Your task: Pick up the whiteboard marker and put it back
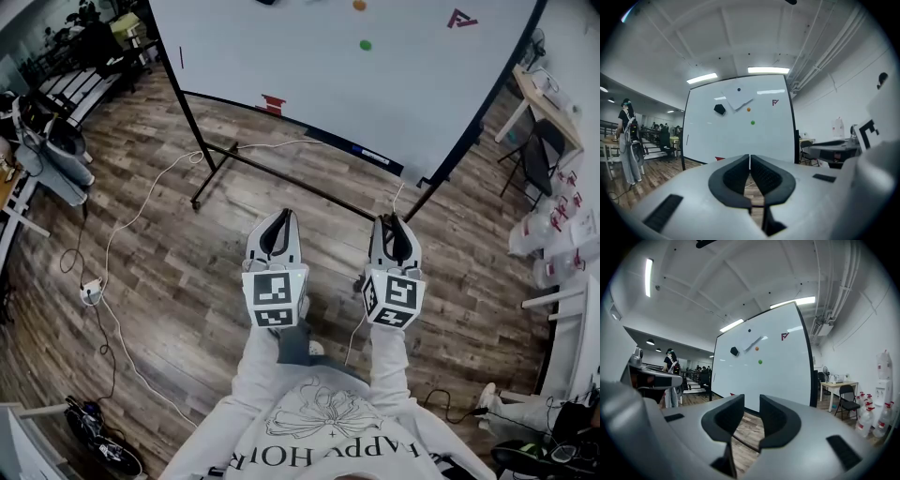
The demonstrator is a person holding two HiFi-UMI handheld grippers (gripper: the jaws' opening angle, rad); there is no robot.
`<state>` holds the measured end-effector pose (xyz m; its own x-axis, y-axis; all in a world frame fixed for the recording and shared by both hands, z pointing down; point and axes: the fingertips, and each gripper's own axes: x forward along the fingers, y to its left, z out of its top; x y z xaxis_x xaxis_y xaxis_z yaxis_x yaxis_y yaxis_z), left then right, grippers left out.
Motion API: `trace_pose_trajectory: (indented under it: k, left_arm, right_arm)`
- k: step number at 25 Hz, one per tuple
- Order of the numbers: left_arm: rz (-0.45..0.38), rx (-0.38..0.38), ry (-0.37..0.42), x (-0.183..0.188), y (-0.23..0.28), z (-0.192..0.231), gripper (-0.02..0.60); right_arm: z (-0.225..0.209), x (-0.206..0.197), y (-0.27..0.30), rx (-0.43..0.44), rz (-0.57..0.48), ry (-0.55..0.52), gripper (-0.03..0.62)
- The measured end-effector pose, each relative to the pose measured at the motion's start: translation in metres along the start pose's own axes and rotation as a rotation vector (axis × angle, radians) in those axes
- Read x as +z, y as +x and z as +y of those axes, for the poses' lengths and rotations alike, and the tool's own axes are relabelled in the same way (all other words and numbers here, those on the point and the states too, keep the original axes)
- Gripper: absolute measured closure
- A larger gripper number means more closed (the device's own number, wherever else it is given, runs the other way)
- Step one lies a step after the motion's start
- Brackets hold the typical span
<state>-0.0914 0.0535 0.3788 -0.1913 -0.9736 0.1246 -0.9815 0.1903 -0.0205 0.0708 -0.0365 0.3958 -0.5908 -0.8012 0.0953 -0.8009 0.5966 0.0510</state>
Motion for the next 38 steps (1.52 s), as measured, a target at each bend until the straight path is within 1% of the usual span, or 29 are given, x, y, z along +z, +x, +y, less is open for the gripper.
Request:
trace_pose_trajectory:
  k: [5,11,16,23,25,27,33,38]
  left_arm:
    - [0.012,-0.024,-0.005,-0.006,0.057,0.009,0.572]
    - [0.011,-0.074,0.005,0.000,0.138,0.021,0.572]
    - [0.022,-0.101,0.005,0.005,0.200,0.038,0.572]
    - [0.044,-0.117,0.003,0.004,0.266,0.064,0.572]
    - [0.054,-0.117,-0.001,0.001,0.279,0.071,0.572]
    - [0.066,-0.120,-0.004,-0.004,0.290,0.077,0.572]
    - [0.116,-0.107,-0.022,-0.026,0.310,0.096,0.572]
    - [0.158,-0.090,-0.039,-0.043,0.320,0.099,0.572]
  right_arm:
    - [-0.013,-0.009,0.049,-0.016,0.020,-0.005,0.505]
    - [-0.033,-0.007,0.125,-0.049,0.032,-0.017,0.503]
    - [-0.045,-0.005,0.186,-0.073,0.054,-0.032,0.494]
    - [-0.050,-0.014,0.255,-0.082,0.111,-0.079,0.488]
    - [-0.050,-0.020,0.271,-0.074,0.141,-0.112,0.485]
    - [-0.050,-0.029,0.284,-0.061,0.181,-0.170,0.484]
    - [-0.052,-0.061,0.316,0.012,0.345,-0.358,0.474]
    - [-0.060,-0.091,0.339,0.085,0.456,-0.511,0.473]
